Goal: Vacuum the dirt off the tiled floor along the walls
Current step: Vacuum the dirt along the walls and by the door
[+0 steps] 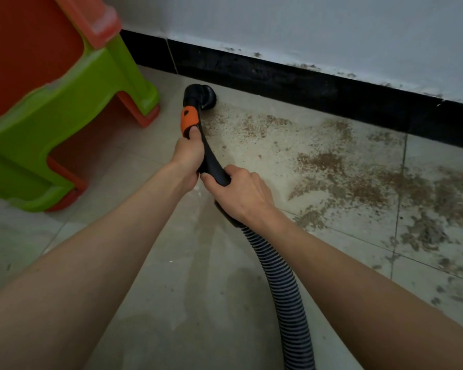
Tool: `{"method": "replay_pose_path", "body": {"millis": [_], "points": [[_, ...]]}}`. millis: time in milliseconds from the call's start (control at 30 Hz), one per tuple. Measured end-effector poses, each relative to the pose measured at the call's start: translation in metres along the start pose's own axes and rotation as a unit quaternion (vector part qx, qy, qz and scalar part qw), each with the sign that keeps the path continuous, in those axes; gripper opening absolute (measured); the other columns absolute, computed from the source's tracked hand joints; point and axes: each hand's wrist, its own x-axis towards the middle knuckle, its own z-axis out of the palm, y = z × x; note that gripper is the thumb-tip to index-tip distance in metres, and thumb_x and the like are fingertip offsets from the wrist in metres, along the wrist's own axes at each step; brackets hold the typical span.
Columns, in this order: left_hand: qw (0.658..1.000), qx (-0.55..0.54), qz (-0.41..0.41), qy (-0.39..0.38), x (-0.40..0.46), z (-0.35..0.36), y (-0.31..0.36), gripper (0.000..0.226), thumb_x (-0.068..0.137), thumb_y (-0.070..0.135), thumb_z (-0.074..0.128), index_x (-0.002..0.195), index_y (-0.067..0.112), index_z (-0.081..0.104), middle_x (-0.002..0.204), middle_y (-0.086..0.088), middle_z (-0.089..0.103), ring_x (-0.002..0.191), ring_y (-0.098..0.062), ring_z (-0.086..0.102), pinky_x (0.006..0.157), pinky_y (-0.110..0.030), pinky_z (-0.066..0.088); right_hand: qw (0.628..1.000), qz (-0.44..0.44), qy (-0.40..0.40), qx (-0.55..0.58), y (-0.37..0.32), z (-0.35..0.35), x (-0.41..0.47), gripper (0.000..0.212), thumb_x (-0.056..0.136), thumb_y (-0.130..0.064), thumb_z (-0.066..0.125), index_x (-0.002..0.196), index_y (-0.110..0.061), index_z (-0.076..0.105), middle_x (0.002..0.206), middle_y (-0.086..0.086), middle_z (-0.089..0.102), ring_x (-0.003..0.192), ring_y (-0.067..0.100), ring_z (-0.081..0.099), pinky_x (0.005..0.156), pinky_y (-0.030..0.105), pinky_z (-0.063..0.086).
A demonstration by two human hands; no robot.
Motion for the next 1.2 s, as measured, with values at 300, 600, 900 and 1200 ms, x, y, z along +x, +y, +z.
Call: {"method": "replay_pose_path", "body": {"millis": [300,600,900,1200], "points": [[0.999,0.016,-0.003,-0.047,-0.043,0.033,-0.002,0.032,0.103,0.036,0.031,0.111,0.007,0.042,0.086,-0.003,0.051,0.085,-0.019,0.054,0.081,-0.031,0.044,0.999,0.034,0.012,-0.002,0.028,-0.028,-0.032,0.042,0.089,-0.065,0.044,0.074,-0.026,0.045,0.071,0.000,0.059,0.069,0.023,0.060,0.053,0.031,0.037],[0.991,0.064,-0.021,-0.117,-0.103,0.085,-0.011,0.049,0.103,0.039,0.029,0.131,0.000,0.040,0.113,-0.015,0.055,0.103,-0.029,0.055,0.094,-0.038,0.047,0.996,0.076,0.035,0.017,0.073,-0.063,-0.079,0.041,0.090,-0.062,0.047,0.074,-0.025,0.047,0.067,-0.001,0.056,0.064,0.022,0.057,0.055,0.031,0.040],[0.985,0.071,-0.023,-0.153,-0.134,0.120,-0.006,0.044,0.103,0.038,0.031,0.125,0.001,0.041,0.107,-0.014,0.054,0.099,-0.029,0.055,0.089,-0.037,0.047,0.992,0.095,0.079,0.018,0.095,-0.093,-0.103,0.041,0.092,-0.059,0.048,0.070,-0.024,0.046,0.061,-0.003,0.053,0.053,0.015,0.051,0.047,0.028,0.033],[0.997,0.063,0.022,-0.047,-0.099,0.060,-0.002,0.038,0.101,0.040,0.034,0.115,0.006,0.045,0.094,-0.007,0.055,0.089,-0.024,0.056,0.080,-0.035,0.047,0.997,0.049,0.035,0.037,0.043,-0.064,-0.085,0.040,0.090,-0.062,0.047,0.074,-0.025,0.046,0.071,0.001,0.059,0.069,0.025,0.060,0.054,0.032,0.040]]}}
